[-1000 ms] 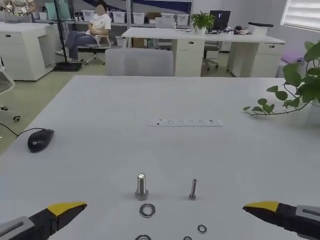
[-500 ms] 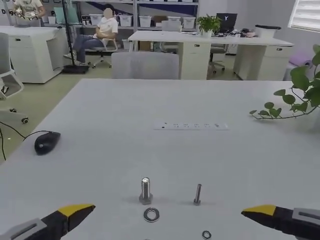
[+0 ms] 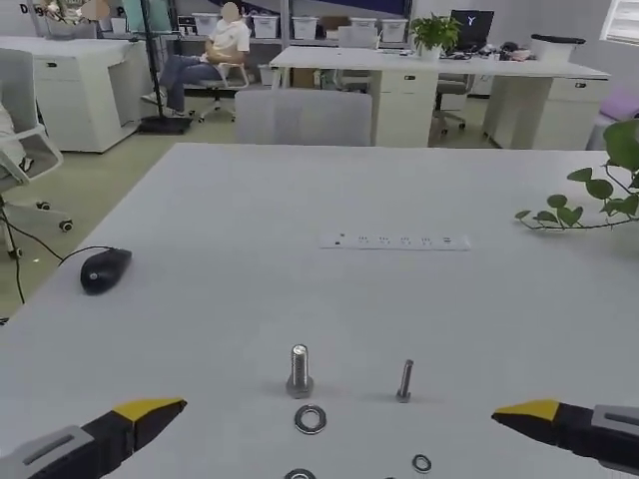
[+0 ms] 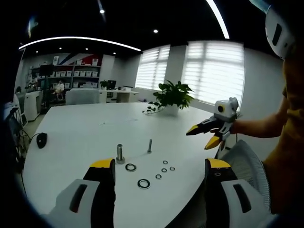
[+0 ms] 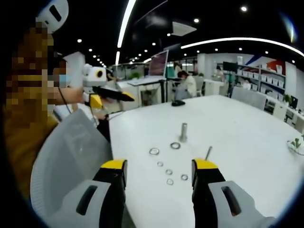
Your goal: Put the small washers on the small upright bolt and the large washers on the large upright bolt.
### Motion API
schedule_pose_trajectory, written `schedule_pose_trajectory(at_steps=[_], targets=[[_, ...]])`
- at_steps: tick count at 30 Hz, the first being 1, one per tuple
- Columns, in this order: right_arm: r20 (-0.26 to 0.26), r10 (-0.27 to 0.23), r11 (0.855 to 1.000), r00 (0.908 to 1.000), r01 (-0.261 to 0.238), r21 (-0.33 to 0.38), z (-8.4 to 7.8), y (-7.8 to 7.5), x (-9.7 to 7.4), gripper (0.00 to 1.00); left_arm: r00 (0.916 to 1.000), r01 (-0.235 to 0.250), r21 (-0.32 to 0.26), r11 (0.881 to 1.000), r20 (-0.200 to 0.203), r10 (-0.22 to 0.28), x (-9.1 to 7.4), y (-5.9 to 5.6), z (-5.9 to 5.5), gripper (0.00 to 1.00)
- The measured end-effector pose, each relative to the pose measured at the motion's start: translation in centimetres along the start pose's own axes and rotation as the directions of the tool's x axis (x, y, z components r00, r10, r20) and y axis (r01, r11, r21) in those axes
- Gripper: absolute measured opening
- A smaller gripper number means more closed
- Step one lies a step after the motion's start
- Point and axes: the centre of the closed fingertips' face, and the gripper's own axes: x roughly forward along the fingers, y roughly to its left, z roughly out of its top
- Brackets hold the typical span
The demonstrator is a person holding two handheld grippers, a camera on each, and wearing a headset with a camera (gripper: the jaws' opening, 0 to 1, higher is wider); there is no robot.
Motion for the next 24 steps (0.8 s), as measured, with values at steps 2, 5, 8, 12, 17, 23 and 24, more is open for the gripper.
schedule_pose_trajectory(at_steps=[2, 5, 8, 12, 17, 23, 24], targets=[[-0.011, 0.005, 1.000, 0.9999, -0.005, -0.003, -0.2, -0.1, 0.2, 0.57, 1.0000, -0.003, -0.001, 1.000, -0.002, 0.003, 0.0, 0.1, -0.1, 0.77], [-0.023, 0.011, 1.000, 0.9997, -0.011, -0.006, -0.4, -0.2, 0.4, 0.57, 1.0000, -0.004, -0.007, 1.000, 0.003, 0.004, 0.0, 0.2, -0.1, 0.77], [-0.034, 0.020, 1.000, 0.9992, -0.021, -0.007, -0.5, -0.3, 0.7, 0.56, 0.9999, -0.010, -0.012, 1.000, -0.001, 0.010, 0.0, 0.4, -0.3, 0.77], [-0.049, 0.028, 1.000, 0.9984, -0.028, -0.010, -0.7, -0.8, 1.0, 0.56, 0.9999, -0.016, -0.020, 1.000, 0.006, 0.016, -0.2, 0.7, -0.4, 0.77], [-0.078, 0.042, 0.999, 0.9961, -0.043, -0.021, -1.1, -0.9, 1.8, 0.56, 0.9997, -0.021, -0.029, 0.999, 0.009, 0.022, -0.4, 1.0, -0.5, 0.77], [-0.121, 0.056, 0.998, 0.9911, -0.060, -0.029, -1.8, -1.1, 2.5, 0.55, 0.9994, -0.033, -0.036, 0.999, 0.008, 0.033, -0.7, 1.4, -0.8, 0.77], [-0.122, 0.063, 0.997, 0.9905, -0.067, -0.030, -1.8, -1.1, 2.7, 0.55, 0.9993, -0.035, -0.038, 0.999, 0.008, 0.036, -0.7, 1.4, -0.8, 0.77]])
